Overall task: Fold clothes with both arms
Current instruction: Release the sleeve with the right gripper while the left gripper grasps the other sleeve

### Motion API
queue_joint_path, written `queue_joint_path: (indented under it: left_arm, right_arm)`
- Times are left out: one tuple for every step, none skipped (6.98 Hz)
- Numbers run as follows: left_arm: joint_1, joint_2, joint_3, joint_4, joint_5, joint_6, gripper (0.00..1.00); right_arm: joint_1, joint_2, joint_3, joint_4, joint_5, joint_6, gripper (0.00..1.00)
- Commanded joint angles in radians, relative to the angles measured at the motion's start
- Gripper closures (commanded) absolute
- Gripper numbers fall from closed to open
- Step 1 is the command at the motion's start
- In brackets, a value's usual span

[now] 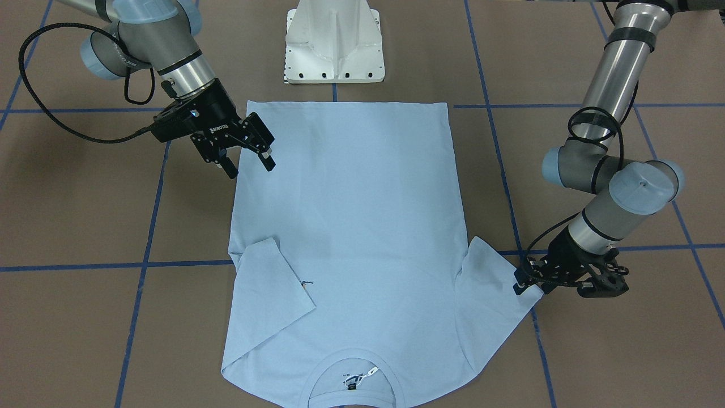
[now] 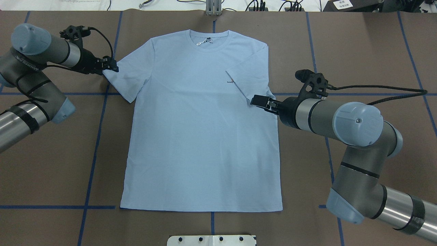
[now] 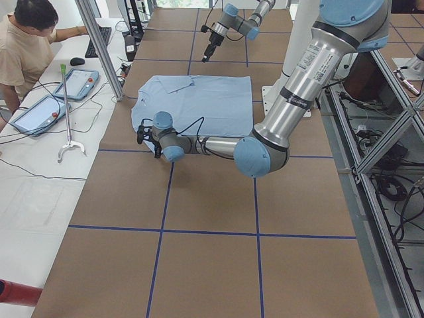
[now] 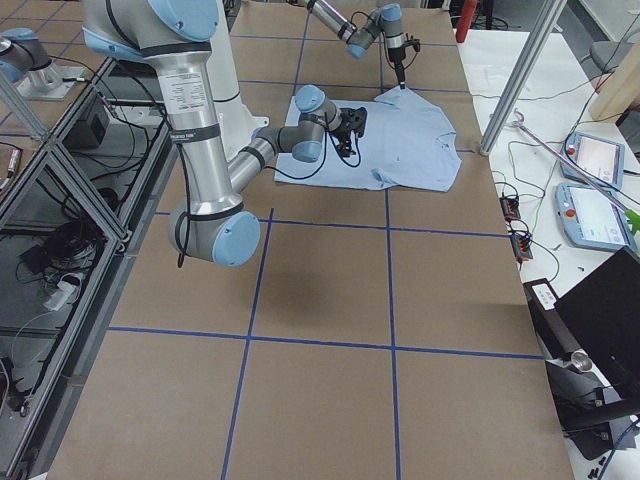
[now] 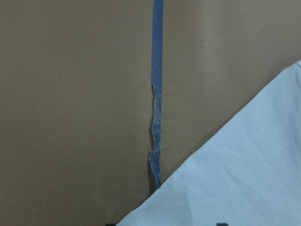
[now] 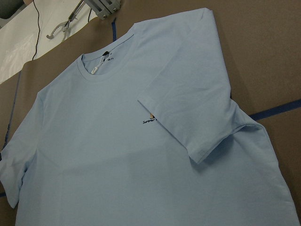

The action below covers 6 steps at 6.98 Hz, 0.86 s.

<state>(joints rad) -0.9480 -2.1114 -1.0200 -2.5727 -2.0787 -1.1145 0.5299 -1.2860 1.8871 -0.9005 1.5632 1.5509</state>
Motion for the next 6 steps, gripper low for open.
queue_joint_path:
  left_arm:
    - [0.000,0.001,0.000,0.000,0.000,-0.001,0.83]
    - [0.000,0.001,0.000,0.000,0.000,-0.001,0.92]
    - [0.000,0.001,0.000,0.000,0.000,-0.001,1.00]
    - [0.000,-0.001,-0.002,0.000,0.000,-0.002,1.00]
    - [0.000,-0.001,-0.011,0.002,0.002,-0.005,1.00]
    - [-0.005,0.011,-0.044,0.005,0.000,-0.007,1.00]
  right_arm:
    - [-0.002,-0.001,-0.002,0.000,0.000,0.000,0.00]
    - [-0.002,-0.001,-0.003,0.000,0.000,0.000,0.00]
    - [-0.002,-0.001,-0.003,0.000,0.000,0.000,0.00]
    - [-0.002,-0.001,-0.005,0.000,0.000,0.000,0.00]
    - [-0.002,-0.001,-0.005,0.000,0.000,-0.002,0.00]
    - [-0.002,-0.001,-0.006,0.000,0.000,-0.002,0.00]
